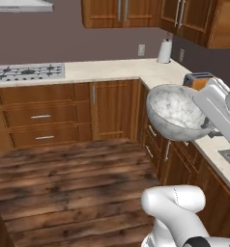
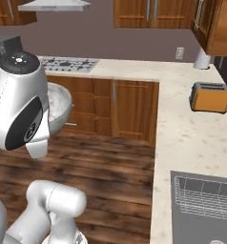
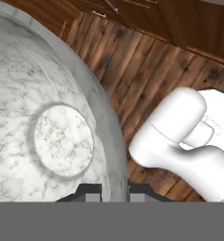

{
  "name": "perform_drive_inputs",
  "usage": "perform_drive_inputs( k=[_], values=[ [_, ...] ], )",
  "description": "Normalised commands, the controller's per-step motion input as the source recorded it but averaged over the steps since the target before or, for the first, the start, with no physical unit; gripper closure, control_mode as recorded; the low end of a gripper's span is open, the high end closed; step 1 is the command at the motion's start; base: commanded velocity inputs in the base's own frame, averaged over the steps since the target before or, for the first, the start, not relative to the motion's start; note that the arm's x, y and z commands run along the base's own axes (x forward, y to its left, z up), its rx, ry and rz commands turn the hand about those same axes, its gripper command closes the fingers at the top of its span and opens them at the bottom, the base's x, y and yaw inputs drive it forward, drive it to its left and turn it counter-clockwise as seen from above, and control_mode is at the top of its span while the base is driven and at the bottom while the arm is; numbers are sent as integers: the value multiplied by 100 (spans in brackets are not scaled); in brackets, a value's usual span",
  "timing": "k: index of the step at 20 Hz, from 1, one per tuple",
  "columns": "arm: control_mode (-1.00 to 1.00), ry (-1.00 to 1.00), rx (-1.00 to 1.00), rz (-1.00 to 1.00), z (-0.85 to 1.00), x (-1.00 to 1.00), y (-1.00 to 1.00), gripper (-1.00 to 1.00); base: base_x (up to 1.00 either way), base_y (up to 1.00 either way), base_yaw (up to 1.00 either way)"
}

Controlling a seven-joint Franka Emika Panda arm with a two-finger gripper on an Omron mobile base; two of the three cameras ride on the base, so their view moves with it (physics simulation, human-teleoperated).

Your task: Move the bowls from the cabinet to the plates on the dining table.

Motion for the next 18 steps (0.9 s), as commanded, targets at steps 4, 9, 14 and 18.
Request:
perform_drive_inputs(
  k=[4, 9, 14, 18],
  values=[
    [100, 0, 0, 0, 0, 0, 0, 100, 100, 0, 15],
    [100, 0, 0, 0, 0, 0, 0, 100, 100, 0, 17],
    [100, 0, 0, 0, 0, 0, 0, 100, 100, 0, 17],
    [100, 0, 0, 0, 0, 0, 0, 100, 100, 0, 17]
  ],
)
